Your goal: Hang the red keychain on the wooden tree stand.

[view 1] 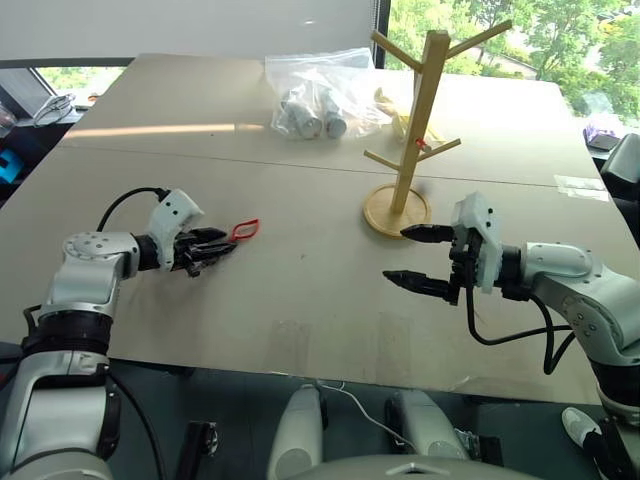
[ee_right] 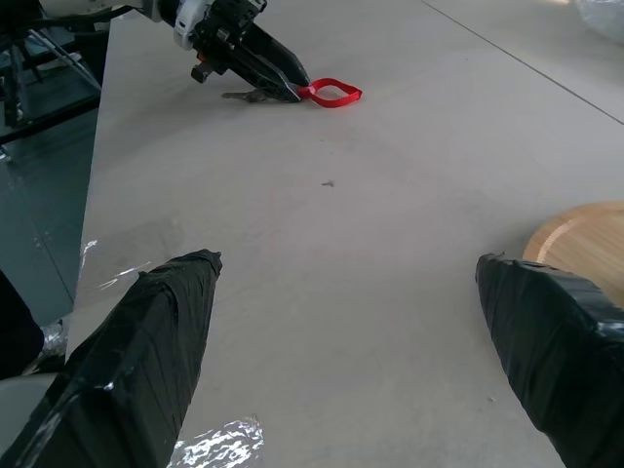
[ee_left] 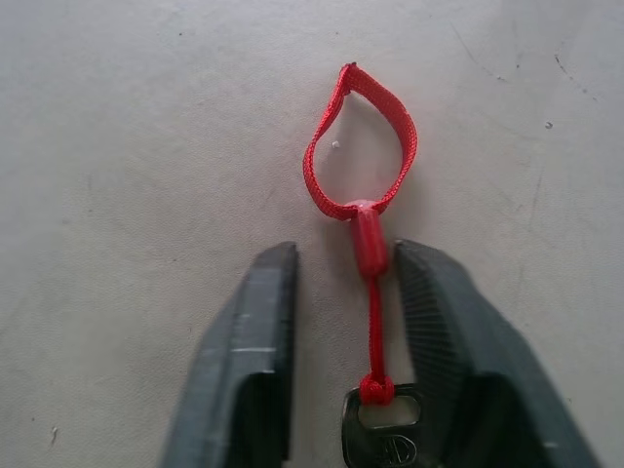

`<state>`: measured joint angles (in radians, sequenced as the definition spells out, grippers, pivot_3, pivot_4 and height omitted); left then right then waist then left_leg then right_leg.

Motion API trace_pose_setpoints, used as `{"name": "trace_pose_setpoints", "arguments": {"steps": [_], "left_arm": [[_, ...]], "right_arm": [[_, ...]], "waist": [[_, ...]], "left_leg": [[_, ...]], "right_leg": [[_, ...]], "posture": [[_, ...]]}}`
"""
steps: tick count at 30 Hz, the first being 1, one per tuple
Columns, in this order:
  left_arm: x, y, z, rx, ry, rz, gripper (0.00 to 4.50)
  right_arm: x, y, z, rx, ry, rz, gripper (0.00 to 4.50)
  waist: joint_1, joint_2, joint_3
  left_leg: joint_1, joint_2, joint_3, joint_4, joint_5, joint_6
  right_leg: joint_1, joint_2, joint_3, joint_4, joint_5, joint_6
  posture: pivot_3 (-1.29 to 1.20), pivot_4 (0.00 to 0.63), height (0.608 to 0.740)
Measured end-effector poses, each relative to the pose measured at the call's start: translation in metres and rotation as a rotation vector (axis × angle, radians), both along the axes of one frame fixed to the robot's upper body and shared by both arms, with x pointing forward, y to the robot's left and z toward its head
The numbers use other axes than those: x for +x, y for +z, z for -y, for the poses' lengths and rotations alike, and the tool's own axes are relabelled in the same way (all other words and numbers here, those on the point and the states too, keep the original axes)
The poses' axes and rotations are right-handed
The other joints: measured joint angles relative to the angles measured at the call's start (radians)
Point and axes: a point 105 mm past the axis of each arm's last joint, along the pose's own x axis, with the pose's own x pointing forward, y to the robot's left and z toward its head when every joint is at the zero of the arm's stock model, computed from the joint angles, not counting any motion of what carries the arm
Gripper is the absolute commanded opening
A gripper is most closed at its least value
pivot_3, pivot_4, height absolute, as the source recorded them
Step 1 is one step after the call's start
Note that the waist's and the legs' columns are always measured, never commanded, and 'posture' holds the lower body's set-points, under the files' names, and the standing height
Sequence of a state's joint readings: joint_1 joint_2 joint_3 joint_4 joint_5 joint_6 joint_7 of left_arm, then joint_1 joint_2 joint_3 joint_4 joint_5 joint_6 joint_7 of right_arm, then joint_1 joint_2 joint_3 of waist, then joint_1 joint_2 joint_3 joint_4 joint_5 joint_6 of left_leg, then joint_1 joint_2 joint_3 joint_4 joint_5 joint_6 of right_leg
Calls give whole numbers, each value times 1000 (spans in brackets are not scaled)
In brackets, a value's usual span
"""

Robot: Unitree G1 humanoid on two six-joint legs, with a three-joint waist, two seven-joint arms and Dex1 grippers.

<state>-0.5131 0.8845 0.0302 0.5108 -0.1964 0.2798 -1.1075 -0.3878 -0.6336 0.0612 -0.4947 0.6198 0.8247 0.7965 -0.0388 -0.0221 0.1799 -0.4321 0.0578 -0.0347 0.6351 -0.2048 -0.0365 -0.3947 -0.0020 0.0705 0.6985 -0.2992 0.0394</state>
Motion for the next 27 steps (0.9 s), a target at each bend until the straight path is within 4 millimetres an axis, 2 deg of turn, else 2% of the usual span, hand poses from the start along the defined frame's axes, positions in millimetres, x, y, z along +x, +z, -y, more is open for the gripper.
{"name": "trace_pose_setpoints", "arguments": {"steps": [8, 11, 13, 14, 15, 17, 18, 19, 20, 21, 22, 24, 27], "left_arm": [[-3, -1, 1, -3, -1, 0, 36], [-15, -1, 7, -18, -19, -7, 36], [-24, 13, 28, -53, -53, 48, 36], [-27, 38, 45, -92, -65, 151, 36], [-28, 47, 51, -97, -74, 184, 36], [-39, 79, 77, -87, -124, 323, 36], [-44, 86, 90, -86, -158, 362, 36], [-48, 96, 119, -127, -206, 442, 36], [-49, 97, 123, -131, -217, 450, 36], [-48, 100, 145, -151, -254, 487, 36], [-47, 105, 155, -164, -269, 519, 36], [-45, 121, 189, -171, -356, 633, 36], [-45, 143, 216, -178, -421, 777, 36]], "right_arm": [[0, -1, 1, -3, -2, -3, 4500], [0, -6, 6, -8, -32, -10, 4500], [-3, -12, 19, -1, -123, -4, 4500], [-6, -12, 28, 27, -199, 12, 4500], [-6, -11, 29, 35, -215, 19, 4500], [-11, -1, 32, 94, -300, 79, 4500], [-12, 4, 34, 106, -334, 109, 4500], [-12, 8, 42, 112, -434, 163, 4500], [-12, 9, 42, 112, -446, 169, 4500], [-13, 9, 50, 112, -517, 187, 4500], [-12, 8, 52, 113, -546, 189, 4500], [-14, 12, 56, 118, -591, 214, 4500], [-16, 25, 58, 133, -615, 271, 4500]], "waist": [[-2, 0, 0], [-3, 0, 0], [4, -1, 0], [13, -1, 0], [17, -2, 0], [20, -1, 0], [20, -1, 0], [23, 2, -2], [23, 1, -2], [27, 1, -3], [27, 1, -3], [27, 1, -3], [12, 1, -3]], "left_leg": [[0, 0, 0, 0, 0, 0], [0, 0, 0, 0, 0, 0], [-3, 0, -2, 0, 0, 0], [-5, 0, -3, 1, 0, 0], [-5, 0, -3, 2, 0, 0], [-3, 0, -2, 2, 0, 0], [0, 0, -1, 2, 0, 0], [2, 0, -1, 2, 0, 0], [2, 0, -1, 2, 0, 0], [2, 0, -2, 2, 0, 0], [2, -1, -3, 3, 0, 0], [1, -1, -3, 4, 0, 0], [2, -1, -2, 4, 0, 0]], "right_leg": [[0, 0, 0, 0, 0, 0], [0, 0, 0, 0, 0, 0], [-1, -1, -2, -1, 0, 0], [-1, -1, -3, -2, 0, 0], [-1, -1, -3, -1, 0, 0], [0, -1, -2, -1, 0, 0], [2, -1, 0, 0, 0, 0], [5, -1, 0, -1, 0, 1], [5, 0, 0, -1, 0, 1], [6, 0, -1, -1, 0, 1], [6, 1, -1, -1, 0, 1], [6, 1, 0, -1, 0, 1], [6, 1, 2, -1, 0, 1]], "posture": [[0, 150, 740], [0, 150, 740], [0, 150, 740], [0, 150, 740], [0, 150, 740], [0, 150, 740], [0, 150, 740], [0, 150, 740], [0, 150, 740], [0, 150, 740], [0, 150, 740], [0, 150, 740], [0, 150, 740]]}}
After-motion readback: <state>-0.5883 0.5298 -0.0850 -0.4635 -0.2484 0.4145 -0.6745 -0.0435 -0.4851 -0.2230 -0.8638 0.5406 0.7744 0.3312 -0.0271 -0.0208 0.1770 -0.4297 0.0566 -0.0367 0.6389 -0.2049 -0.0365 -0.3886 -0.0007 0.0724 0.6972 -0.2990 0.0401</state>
